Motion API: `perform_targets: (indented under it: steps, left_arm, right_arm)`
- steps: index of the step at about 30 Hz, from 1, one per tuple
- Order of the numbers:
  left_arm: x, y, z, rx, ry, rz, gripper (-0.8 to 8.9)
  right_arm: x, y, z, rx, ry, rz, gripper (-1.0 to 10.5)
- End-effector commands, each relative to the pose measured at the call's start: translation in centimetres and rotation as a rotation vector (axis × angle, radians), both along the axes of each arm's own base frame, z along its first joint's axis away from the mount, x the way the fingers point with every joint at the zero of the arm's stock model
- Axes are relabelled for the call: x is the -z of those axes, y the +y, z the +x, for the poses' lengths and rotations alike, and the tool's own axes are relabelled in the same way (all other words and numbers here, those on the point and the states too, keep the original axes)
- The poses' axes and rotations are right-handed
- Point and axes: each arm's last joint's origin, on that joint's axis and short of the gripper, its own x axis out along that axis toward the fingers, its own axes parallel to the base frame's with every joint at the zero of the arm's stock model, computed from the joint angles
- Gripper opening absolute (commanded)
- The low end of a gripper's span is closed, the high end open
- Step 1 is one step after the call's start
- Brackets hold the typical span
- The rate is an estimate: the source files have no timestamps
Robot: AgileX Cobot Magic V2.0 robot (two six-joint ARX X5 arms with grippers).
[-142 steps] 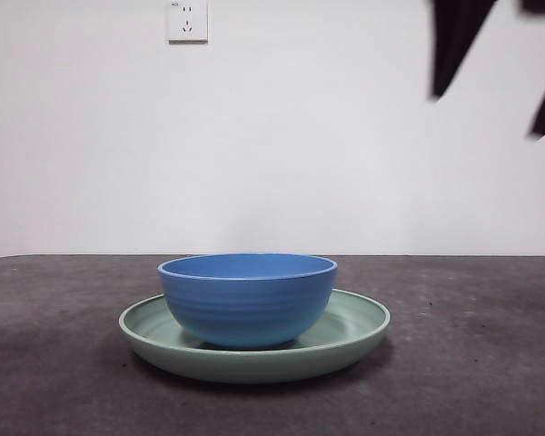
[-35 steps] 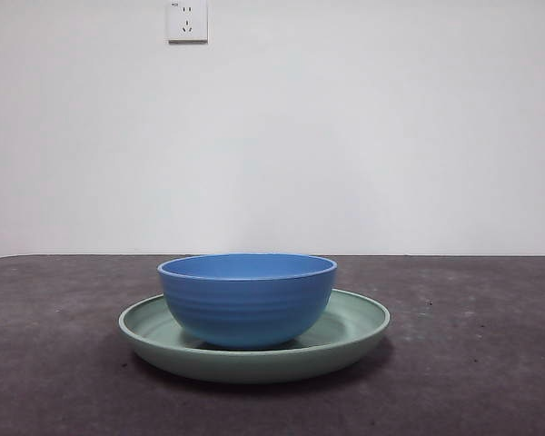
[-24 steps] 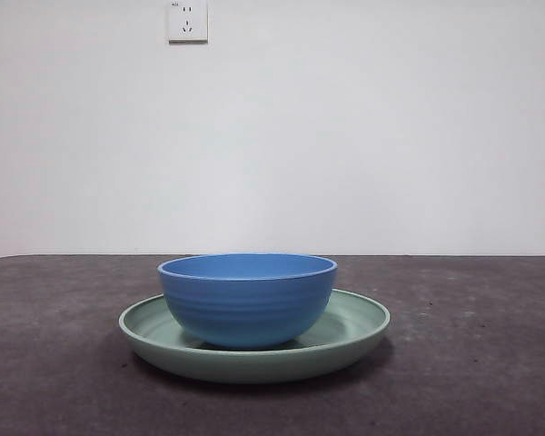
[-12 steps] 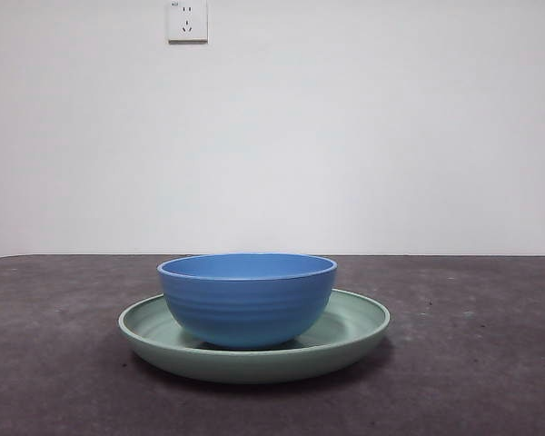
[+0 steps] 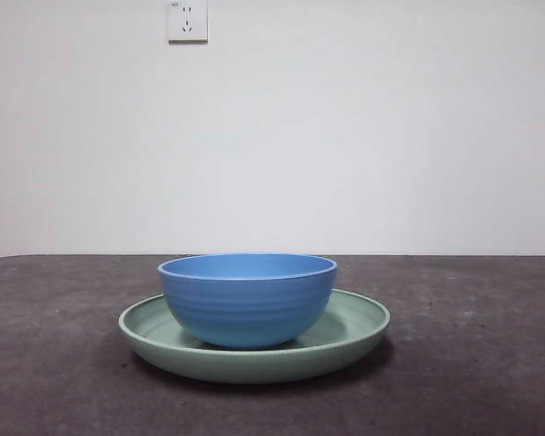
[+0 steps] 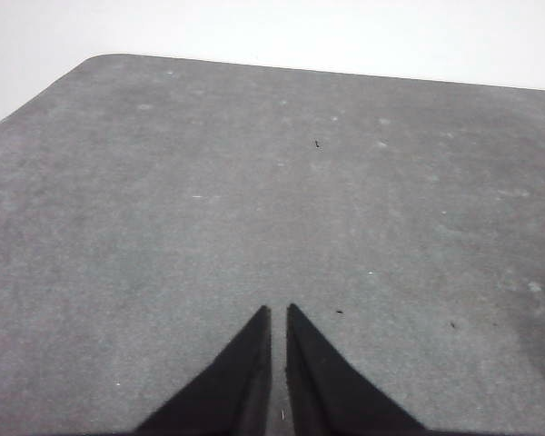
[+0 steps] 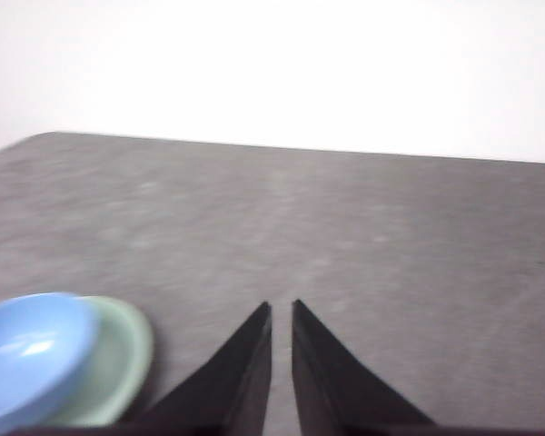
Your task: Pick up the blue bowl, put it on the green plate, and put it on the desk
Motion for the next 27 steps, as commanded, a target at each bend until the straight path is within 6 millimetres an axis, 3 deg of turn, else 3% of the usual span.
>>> perform_targets:
  steps: [1,6,10,27]
  left_arm:
    - [0.7,0.0,0.0,-0.001,0.025,0.005,0.27]
    - [0.8,0.0,0.0,-0.001,0.027,0.005,0.27]
    - [0.7,0.0,0.0,-0.001,0.025,0.005,0.27]
    - [0.7,0.0,0.0,-0.001,0.024,0.005,0.27]
  right_arm:
    - [3.3,-0.2,1.5,0.083,-0.032,-0.04,0.3]
    - [7.6,-0.8,3.2,0.2,0.032,-0.063,0.3]
    - [9.8,-1.0,3.6,0.234,0.098,-0.082,0.3]
    - [10.0,-1.0,3.9,0.236,0.022,-0.075,0.3]
